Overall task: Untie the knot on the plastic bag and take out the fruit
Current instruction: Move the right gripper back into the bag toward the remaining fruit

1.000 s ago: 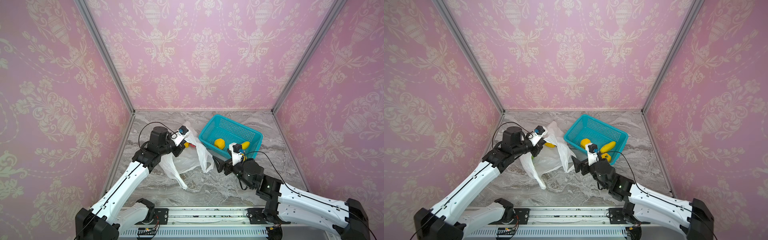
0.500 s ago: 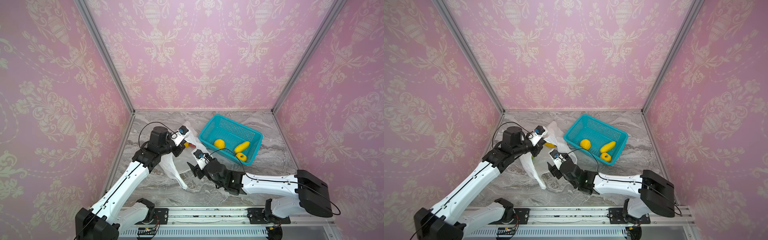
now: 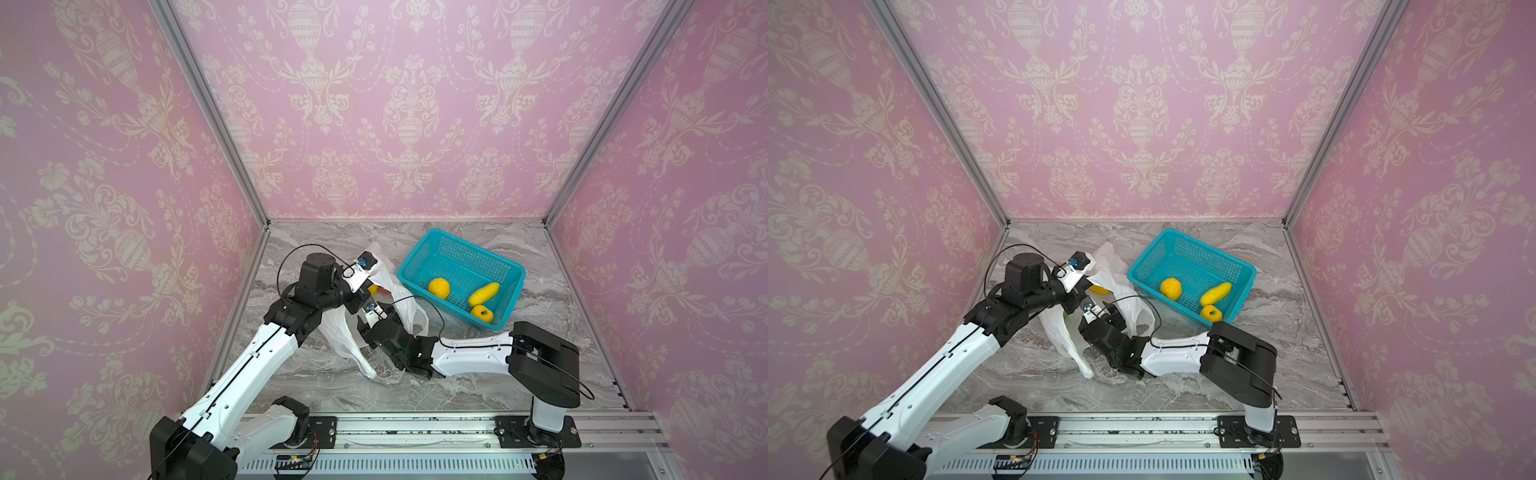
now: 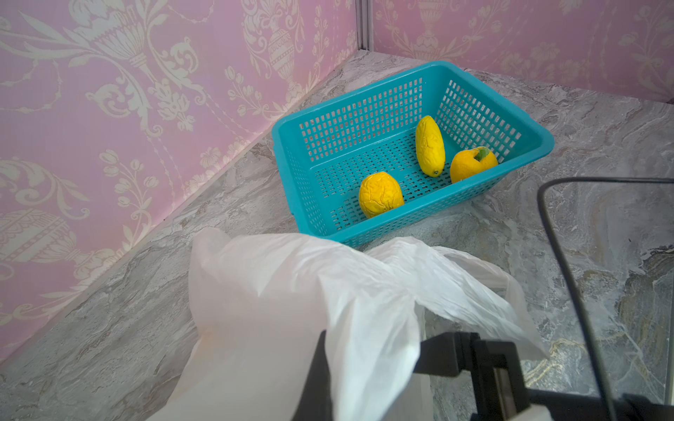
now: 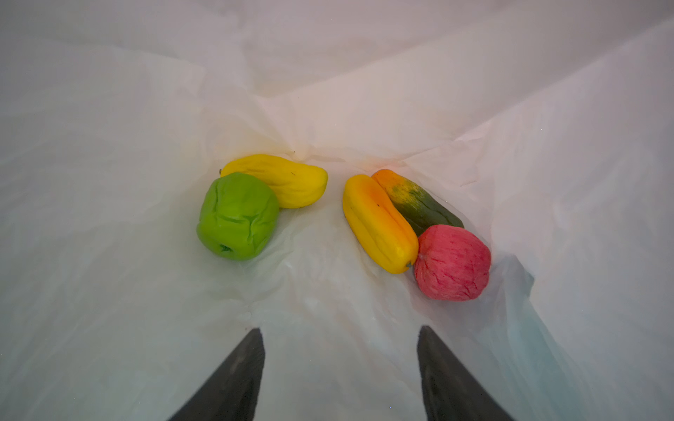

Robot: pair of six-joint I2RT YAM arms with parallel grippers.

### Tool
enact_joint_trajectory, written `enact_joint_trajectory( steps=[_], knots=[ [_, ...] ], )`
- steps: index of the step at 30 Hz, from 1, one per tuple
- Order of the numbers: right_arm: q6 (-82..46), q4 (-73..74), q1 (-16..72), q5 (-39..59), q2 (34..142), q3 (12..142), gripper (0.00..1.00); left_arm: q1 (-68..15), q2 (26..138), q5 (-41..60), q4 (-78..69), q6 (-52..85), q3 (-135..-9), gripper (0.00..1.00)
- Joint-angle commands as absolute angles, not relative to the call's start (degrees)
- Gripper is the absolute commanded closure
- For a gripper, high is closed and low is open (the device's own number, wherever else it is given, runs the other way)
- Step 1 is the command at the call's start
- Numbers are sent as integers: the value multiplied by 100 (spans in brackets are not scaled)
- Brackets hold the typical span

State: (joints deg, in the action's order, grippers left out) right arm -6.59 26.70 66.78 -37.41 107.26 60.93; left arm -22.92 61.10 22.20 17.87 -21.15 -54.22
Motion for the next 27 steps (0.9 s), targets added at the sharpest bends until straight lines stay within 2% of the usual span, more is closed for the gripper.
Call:
enact_joint_trajectory(
  steps=[1,10,14,17,27],
  knots=[
    [-1037,2528,6567,-4112,10951,6420,31,-2334,5999,2344,1855,-2209,-5423,100],
    [-1663,2009,6083,-4329,11646,7072,24,-2329,5942,2433,1815,-2203,-5405,100],
    [-1974,1524,5900,-4857,12011,7456,23,-2329,5928,2586,1784,-2204,-5396,100],
    [-2288,929,5797,-5251,12259,7908,18,-2329,5908,2655,1782,-2214,-5388,100],
    [-3079,-323,5621,-5335,12604,8726,11,-2340,5263,3577,1169,-2277,-4977,100]
  ],
)
